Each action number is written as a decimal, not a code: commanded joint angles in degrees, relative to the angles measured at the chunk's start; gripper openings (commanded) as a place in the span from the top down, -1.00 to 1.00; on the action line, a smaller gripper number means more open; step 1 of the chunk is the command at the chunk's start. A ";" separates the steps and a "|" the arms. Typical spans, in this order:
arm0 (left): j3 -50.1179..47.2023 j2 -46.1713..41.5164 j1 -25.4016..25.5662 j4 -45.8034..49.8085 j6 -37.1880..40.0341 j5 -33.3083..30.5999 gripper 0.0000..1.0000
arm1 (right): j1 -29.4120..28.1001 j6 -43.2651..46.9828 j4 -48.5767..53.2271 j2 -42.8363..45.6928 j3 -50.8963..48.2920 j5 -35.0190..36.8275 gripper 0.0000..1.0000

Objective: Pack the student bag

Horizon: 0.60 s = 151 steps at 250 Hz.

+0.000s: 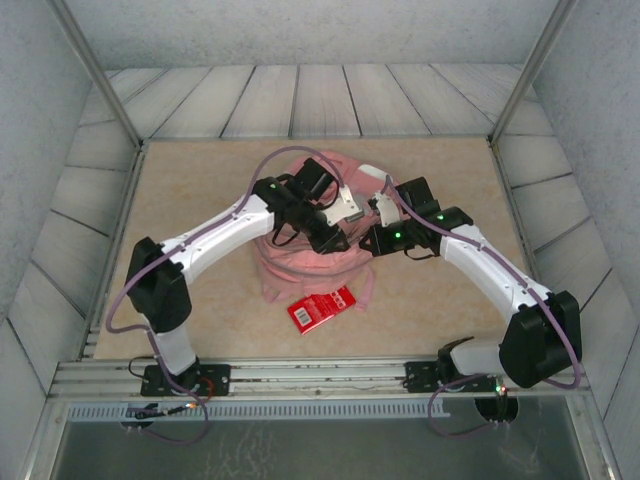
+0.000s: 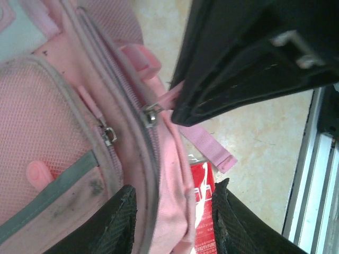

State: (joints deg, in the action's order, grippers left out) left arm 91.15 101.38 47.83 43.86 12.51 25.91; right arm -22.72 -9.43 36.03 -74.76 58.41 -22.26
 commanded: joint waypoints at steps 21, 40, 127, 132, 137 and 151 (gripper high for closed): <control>-3.17 -2.74 0.38 -1.91 1.53 -0.03 0.15 | -0.25 -0.22 -1.62 2.05 0.25 -1.72 1.00; -2.99 -1.82 0.38 -1.33 1.54 -1.12 0.15 | -0.31 -0.23 -1.62 2.25 0.19 -1.78 1.00; -3.03 2.44 0.34 -1.46 1.64 -0.23 0.19 | -0.26 -0.15 -1.36 2.95 0.25 -1.77 1.00; -3.10 2.50 0.41 -1.66 1.61 -0.35 0.19 | -0.26 -0.15 -1.37 2.93 0.25 -1.77 1.00; -3.13 2.59 0.41 -1.86 1.55 -0.56 0.19 | -0.26 -0.15 -1.37 2.95 0.26 -1.85 1.00; -3.13 3.08 0.37 -2.19 1.02 -1.99 0.21 | -0.26 -0.07 -1.33 2.86 0.37 -1.98 1.00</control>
State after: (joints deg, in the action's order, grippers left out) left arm 88.75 103.28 48.03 42.28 13.54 25.23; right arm -22.81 -9.43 36.05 -74.61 58.41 -22.24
